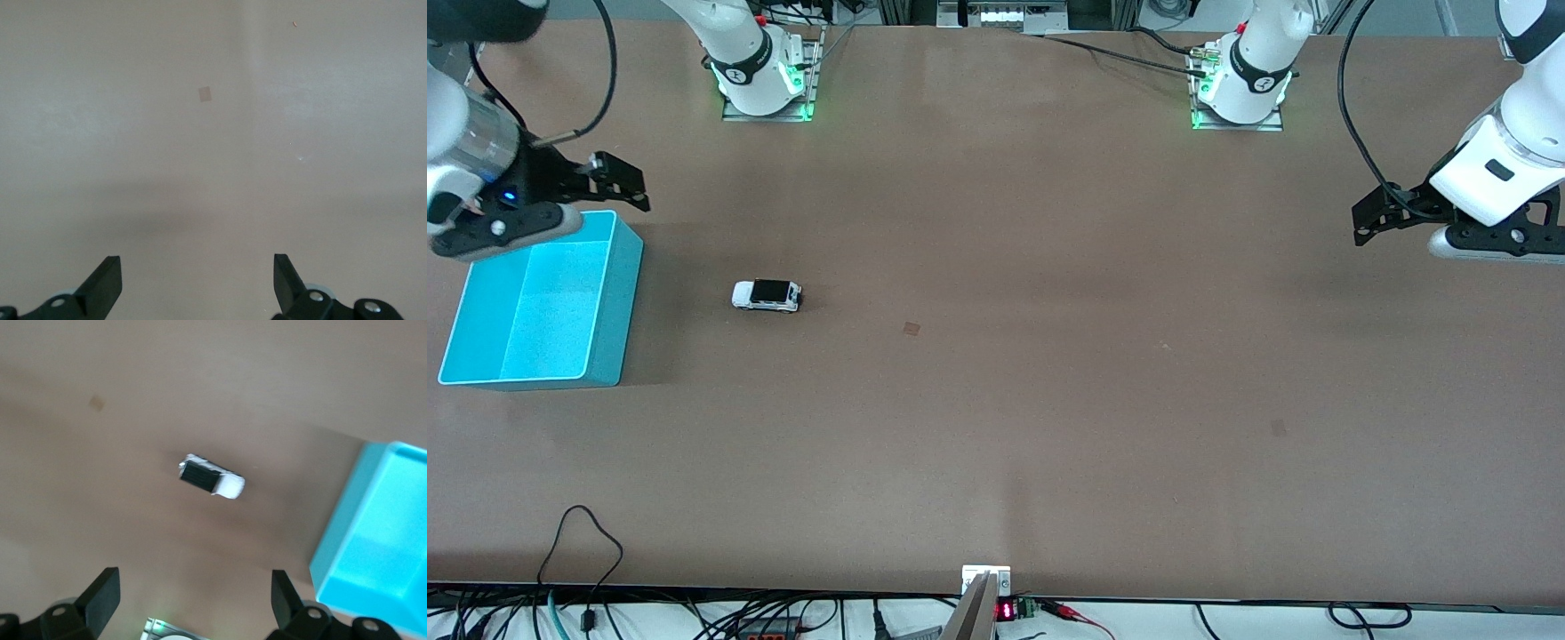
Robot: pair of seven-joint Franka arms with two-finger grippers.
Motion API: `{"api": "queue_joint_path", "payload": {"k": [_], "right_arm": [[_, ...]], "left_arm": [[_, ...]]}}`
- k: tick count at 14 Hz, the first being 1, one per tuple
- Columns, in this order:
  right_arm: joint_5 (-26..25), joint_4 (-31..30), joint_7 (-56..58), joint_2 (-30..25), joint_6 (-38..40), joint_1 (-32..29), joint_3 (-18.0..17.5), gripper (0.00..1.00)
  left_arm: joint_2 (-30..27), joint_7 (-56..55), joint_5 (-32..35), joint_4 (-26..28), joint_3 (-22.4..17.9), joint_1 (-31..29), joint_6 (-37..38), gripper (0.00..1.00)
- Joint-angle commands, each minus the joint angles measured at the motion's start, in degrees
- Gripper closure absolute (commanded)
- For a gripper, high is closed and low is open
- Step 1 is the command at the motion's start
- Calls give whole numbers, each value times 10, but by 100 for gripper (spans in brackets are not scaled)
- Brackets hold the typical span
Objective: Wind and store white jeep toy
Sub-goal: 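Reach the right gripper down to the rolled white jeep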
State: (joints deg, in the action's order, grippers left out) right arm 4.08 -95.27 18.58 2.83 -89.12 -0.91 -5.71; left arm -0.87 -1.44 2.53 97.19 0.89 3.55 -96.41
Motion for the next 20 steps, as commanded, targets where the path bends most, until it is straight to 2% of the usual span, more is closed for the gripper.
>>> {"api": "queue_joint_path", "payload": {"k": [1,3,5,6,8,11,13,20], "right_arm": [[18,-49,93,-10,-27,-1,-1,0],[8,-94,182,-10,-68,0,-1,0],[-41,-151,272,-12,-146,10,-5,0],[-48,-186,286,-9,-176,18,-5,0],[-65,-285,325,-21,-289,43,-5,0],[-69,-374,397,-10,-449,58,-5,0],[-69,-400,399,7,-500,56,-5,0],[-68,-415,427,110,-646,34,-3,0]], "left_arm": [[0,1,-4,-9,-5,4,16,0],[1,0,-3,-14,-5,5,16,0],[1,-1,-3,-16,-4,7,16,0],[1,-1,-3,-16,-4,7,16,0],[1,-1,-3,-16,-5,7,17,0],[1,-1,-3,-16,-4,7,16,0],[2,-1,-3,-16,-5,7,16,0],[1,-1,-4,-16,-5,6,17,0]]}}
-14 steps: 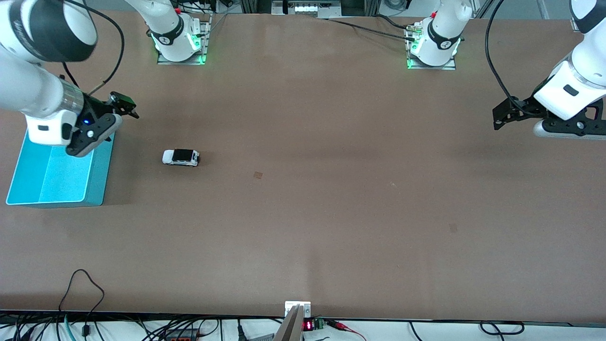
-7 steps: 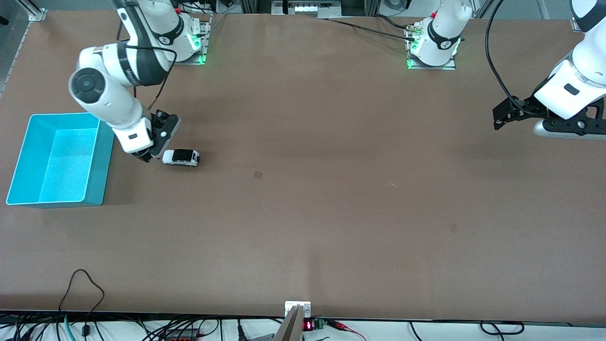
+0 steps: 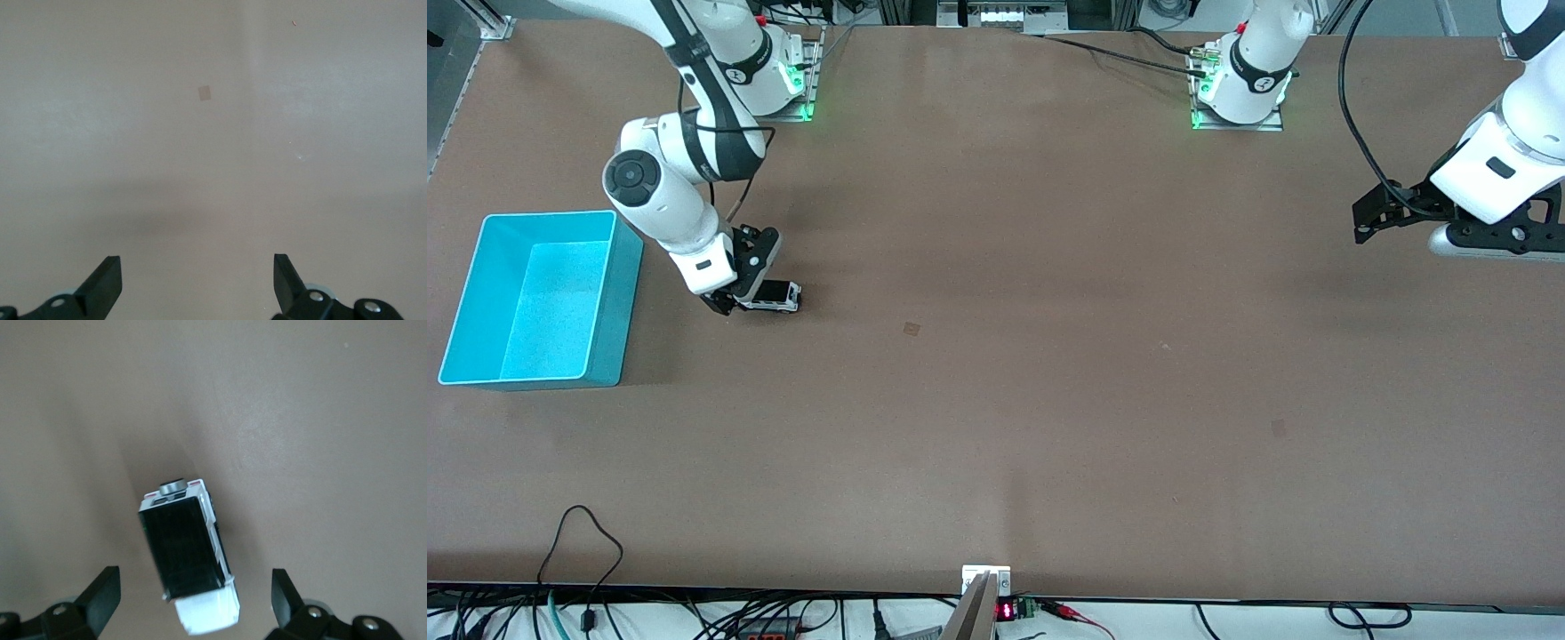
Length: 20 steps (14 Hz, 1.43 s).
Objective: Wind and store white jeep toy
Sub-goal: 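Grasp the jeep with the right gripper and lift it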
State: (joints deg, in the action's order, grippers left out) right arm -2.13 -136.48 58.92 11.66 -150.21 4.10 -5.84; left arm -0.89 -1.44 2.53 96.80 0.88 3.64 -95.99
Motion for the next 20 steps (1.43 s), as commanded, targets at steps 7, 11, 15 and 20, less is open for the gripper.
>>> {"api": "queue_joint_path", "payload": {"k": [7,11,15,20], "right_arm": [[-6,-3,31,51,-75,-22,-2,28],[-2,0,28,49,-25,-28,-2,100],[5,33,4,7,47,-55,1,100],[6,72,-139,-55,126,-83,26,100]], "left_arm": [[1,-1,-4,-12,-5,5,13,0],[2,-1,-4,-12,-5,5,13,0],[2,-1,-4,-12,-5,3,13,0],[2,0,-4,-12,-5,3,13,0]]}}
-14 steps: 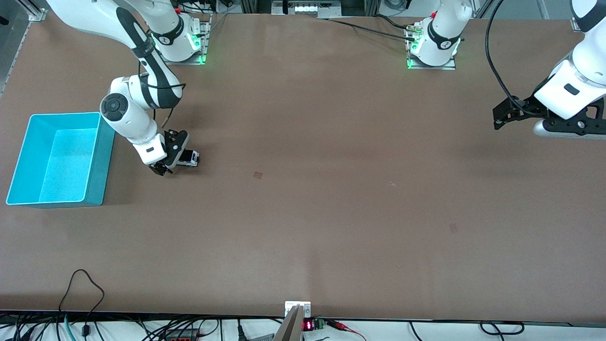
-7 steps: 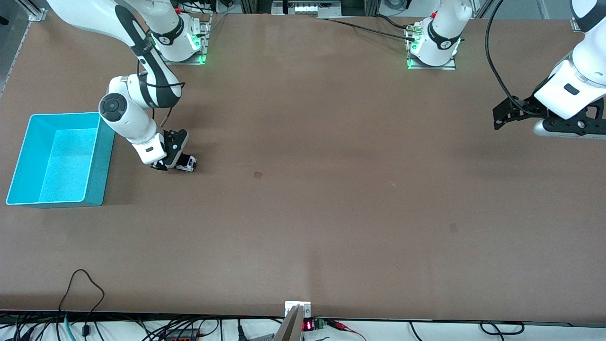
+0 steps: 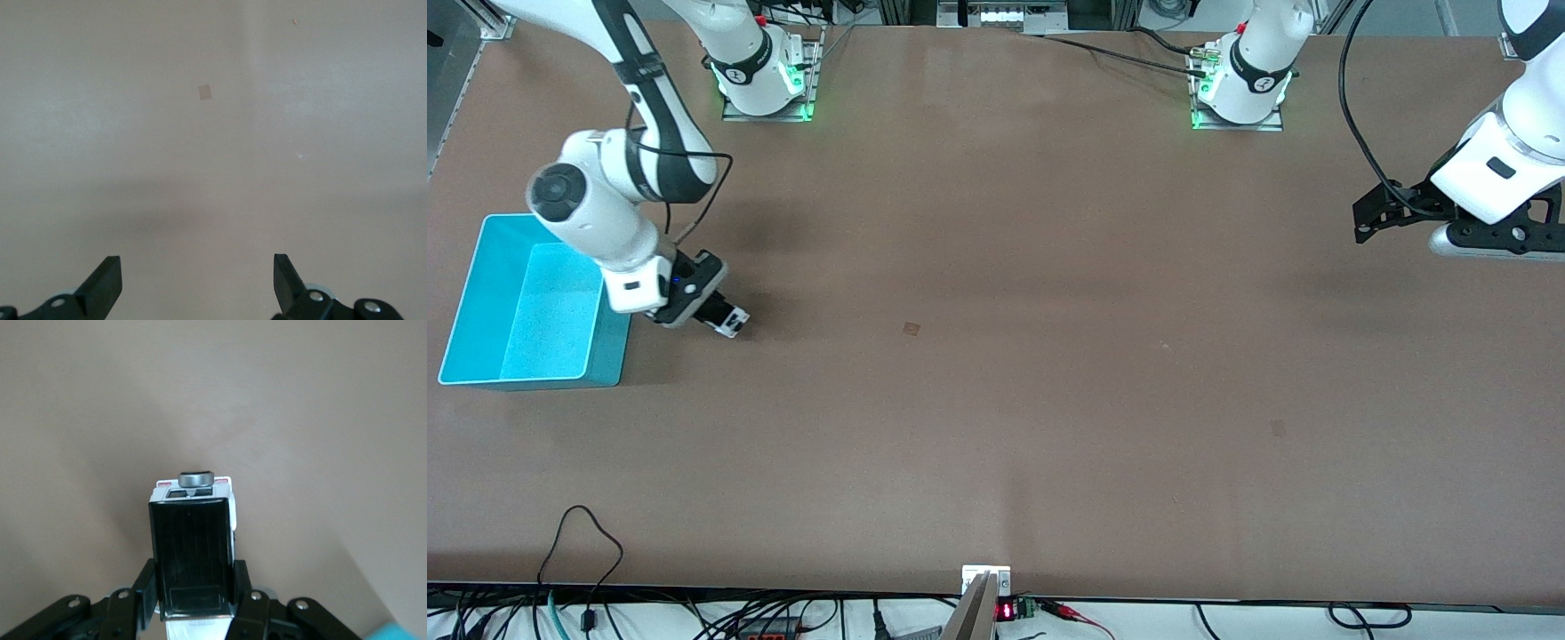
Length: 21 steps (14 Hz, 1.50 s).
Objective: Wind and store white jeep toy
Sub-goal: 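Carry the jeep into the cyan bin with the right gripper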
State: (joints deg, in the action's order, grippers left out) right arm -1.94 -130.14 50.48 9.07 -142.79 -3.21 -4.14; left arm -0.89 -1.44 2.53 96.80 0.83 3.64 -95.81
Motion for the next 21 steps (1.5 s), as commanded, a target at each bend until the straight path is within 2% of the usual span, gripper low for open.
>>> {"api": "queue_joint_path", "payload": {"k": [1,3,6,12,16,21], "right_arm": [[0,24,-75,-31,74,-23,27,100],[2,51,-83,-33,116,-55,44,100],[-5,60,-162,-33,115,-106,48,100],[-5,60,-184,-2,55,-222,48,100],[-5,60,-233,25,48,-234,48,100],[-7,58,-234,79,4,-258,48,100]], "left_arm": [[2,0,-4,-12,-5,2,12,0],[2,-1,-4,-12,-5,2,12,0],[2,-1,-4,-12,-5,2,12,0],[2,-1,-4,-12,-5,2,12,0],[2,-1,-4,-12,-5,1,12,0],[2,-1,-4,-12,-5,1,12,0]]}}
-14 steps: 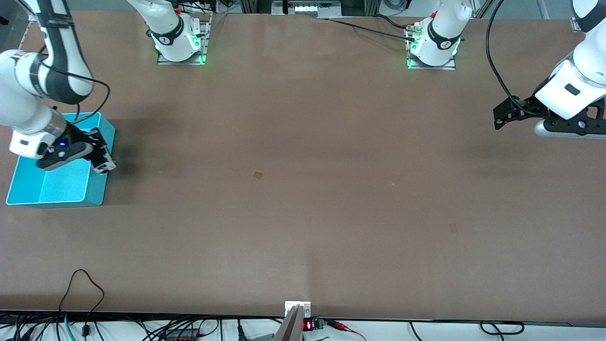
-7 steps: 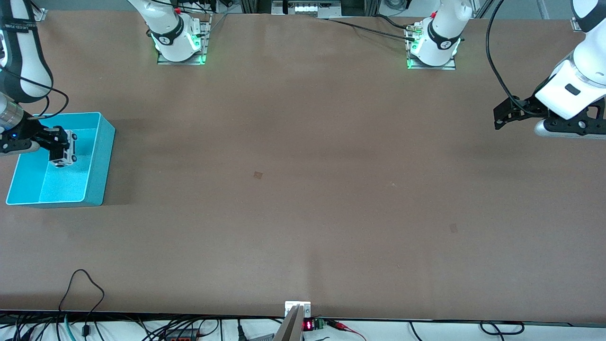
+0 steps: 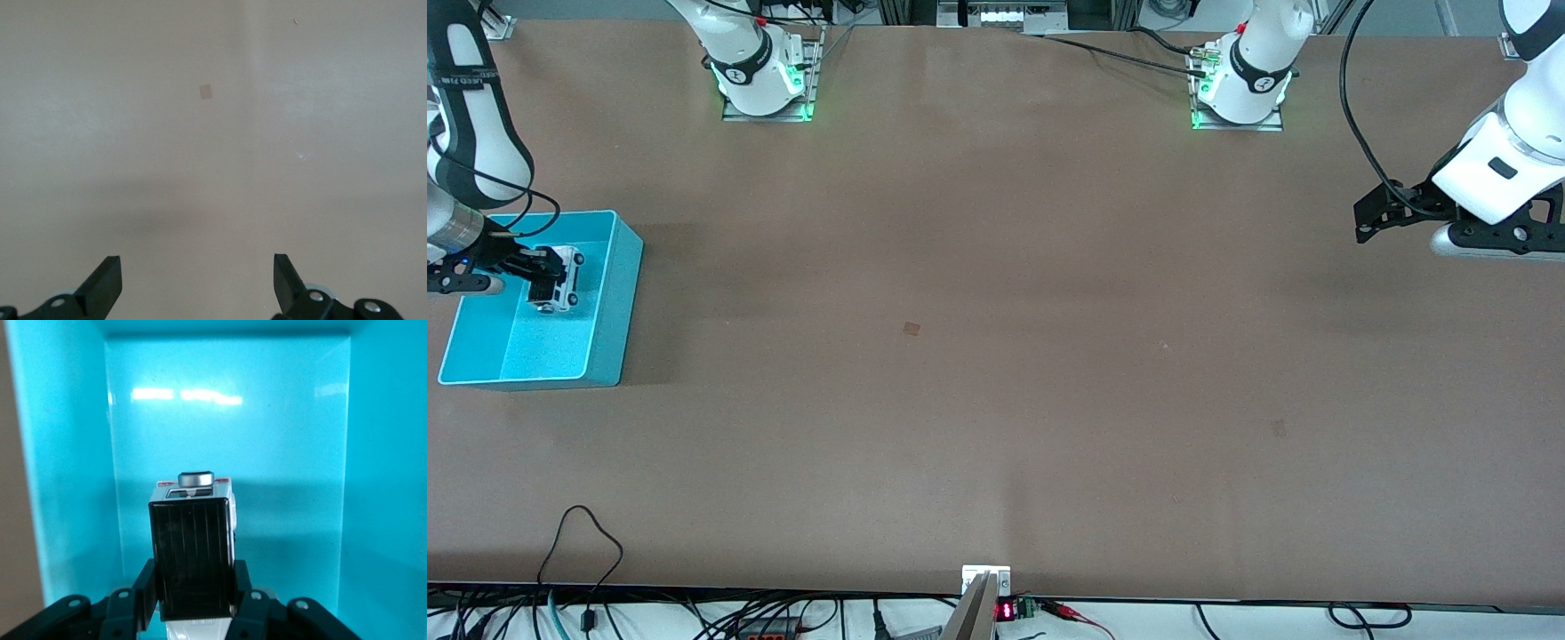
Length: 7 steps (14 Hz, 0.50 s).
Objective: Wind and store white jeep toy
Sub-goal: 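Carry the jeep into the cyan bin with the right gripper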
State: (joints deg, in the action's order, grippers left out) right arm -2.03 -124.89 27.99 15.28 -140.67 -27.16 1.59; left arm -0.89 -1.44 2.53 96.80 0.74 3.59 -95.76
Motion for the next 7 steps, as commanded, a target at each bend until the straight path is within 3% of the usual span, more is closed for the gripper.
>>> {"api": "queue_joint_path", "payload": {"k": [1,2,4,5,6,7], "right_arm": [[-7,3,-6,29,-30,-24,-10,100],[-7,2,-3,37,-38,-29,-10,100],[-7,1,-1,43,-41,-31,-10,91],[-7,2,0,48,-43,-31,-10,71],[-7,2,0,48,-44,-30,-10,36],[-7,2,-1,48,-44,-30,-10,17]], "left_arm": [[2,-1,-4,-12,-4,2,11,0],[2,-1,-4,-12,-4,2,11,0],[2,-1,-4,-12,-4,2,11,0],[2,-1,-4,-12,-4,2,11,0],[2,0,-4,-12,-4,2,11,0],[2,0,-4,-12,-4,2,11,0]]}}
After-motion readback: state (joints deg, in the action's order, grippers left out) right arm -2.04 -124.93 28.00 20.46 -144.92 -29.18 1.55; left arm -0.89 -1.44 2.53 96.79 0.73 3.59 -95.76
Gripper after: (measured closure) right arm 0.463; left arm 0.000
